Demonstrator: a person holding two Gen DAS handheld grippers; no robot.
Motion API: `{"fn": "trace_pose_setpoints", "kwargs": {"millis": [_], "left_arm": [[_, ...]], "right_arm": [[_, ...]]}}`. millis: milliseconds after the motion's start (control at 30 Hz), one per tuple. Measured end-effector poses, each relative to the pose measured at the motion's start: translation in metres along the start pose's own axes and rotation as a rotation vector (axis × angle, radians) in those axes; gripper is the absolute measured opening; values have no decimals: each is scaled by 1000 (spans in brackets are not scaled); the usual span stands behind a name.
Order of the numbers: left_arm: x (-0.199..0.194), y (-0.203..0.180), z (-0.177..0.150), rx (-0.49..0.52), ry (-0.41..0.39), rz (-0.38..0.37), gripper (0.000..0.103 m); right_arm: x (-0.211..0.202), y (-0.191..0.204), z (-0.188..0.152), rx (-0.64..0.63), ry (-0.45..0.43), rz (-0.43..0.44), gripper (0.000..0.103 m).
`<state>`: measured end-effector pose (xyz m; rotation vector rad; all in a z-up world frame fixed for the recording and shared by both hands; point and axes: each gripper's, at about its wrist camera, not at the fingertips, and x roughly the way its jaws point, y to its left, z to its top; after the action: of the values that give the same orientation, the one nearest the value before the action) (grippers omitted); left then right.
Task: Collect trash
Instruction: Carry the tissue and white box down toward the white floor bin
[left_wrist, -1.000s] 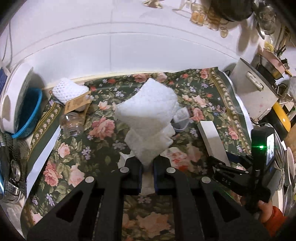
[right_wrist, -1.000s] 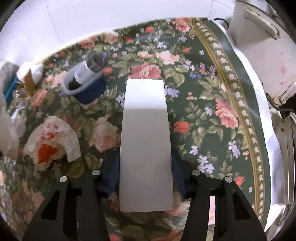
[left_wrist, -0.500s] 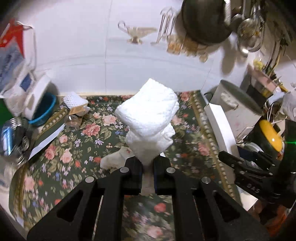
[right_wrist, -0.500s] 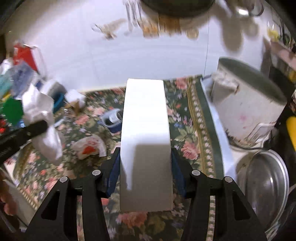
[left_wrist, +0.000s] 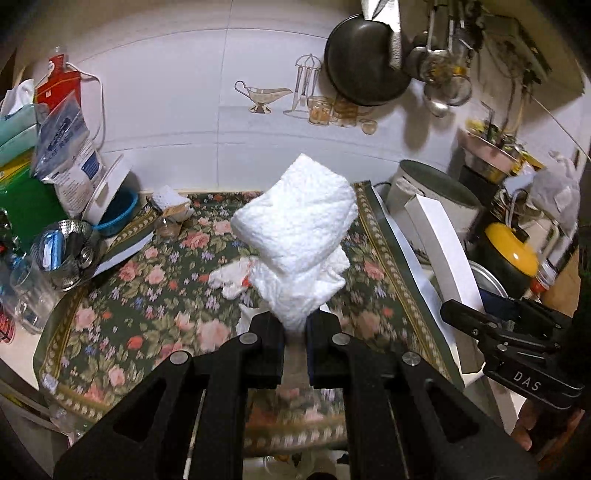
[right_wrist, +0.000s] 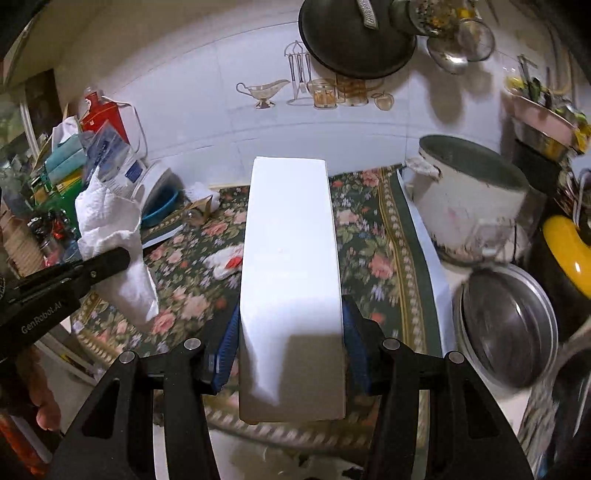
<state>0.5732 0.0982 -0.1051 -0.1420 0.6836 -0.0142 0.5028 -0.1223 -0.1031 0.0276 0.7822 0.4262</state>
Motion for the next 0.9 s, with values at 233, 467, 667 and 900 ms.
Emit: {"fn": "trace_pose_setpoints", "kwargs": {"millis": [233,467,667,900], "left_arm": [[-50,15,-59,38,18,-53,8],[-91,31,-118,64,94,-71,8],[-91,34,-157,54,191,-84,8],[-46,28,-215,28,316,-74,8]], "right_arm": [[-31,49,-64,58,3,-62,48],[-50,88,-117,109,55,-72,48],[-53,99,-146,120,143,-80,48],[-16,85,-194,114,261,-92,48]]}}
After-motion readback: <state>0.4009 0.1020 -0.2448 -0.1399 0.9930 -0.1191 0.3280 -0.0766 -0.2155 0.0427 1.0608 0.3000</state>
